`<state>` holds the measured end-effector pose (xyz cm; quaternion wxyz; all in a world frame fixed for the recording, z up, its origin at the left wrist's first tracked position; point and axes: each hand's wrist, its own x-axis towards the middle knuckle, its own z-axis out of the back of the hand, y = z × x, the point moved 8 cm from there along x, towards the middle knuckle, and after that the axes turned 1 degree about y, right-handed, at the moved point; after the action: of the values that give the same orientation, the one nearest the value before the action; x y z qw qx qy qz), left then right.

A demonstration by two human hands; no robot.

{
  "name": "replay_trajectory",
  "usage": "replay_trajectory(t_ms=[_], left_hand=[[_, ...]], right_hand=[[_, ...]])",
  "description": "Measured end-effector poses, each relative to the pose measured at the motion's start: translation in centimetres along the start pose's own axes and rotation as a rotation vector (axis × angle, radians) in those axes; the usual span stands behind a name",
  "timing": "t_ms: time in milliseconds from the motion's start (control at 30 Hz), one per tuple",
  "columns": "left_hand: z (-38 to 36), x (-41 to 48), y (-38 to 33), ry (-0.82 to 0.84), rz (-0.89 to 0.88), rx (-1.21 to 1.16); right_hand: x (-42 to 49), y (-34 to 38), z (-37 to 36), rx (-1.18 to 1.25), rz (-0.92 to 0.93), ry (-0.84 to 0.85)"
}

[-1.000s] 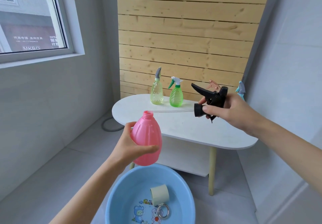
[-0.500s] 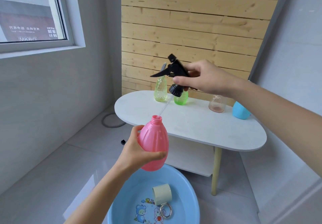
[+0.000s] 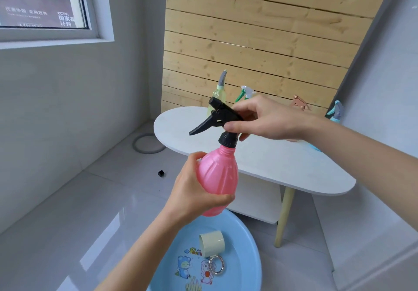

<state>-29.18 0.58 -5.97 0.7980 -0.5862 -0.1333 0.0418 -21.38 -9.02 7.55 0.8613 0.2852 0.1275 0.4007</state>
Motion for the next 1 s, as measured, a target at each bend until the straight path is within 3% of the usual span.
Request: replay_trajectory(t_ms=[533,1000], left_hand=[[0.6,0.7,0.7,-0.034,0.039,0.016],[1.1,0.3,-0.1,-0.033,-0.025,0.068]], right_hand=[[0.5,1.4,-1.2,-0.022,0.029,0.016],[0.1,2.5,-2.0,-0.126,0.027,0.148]])
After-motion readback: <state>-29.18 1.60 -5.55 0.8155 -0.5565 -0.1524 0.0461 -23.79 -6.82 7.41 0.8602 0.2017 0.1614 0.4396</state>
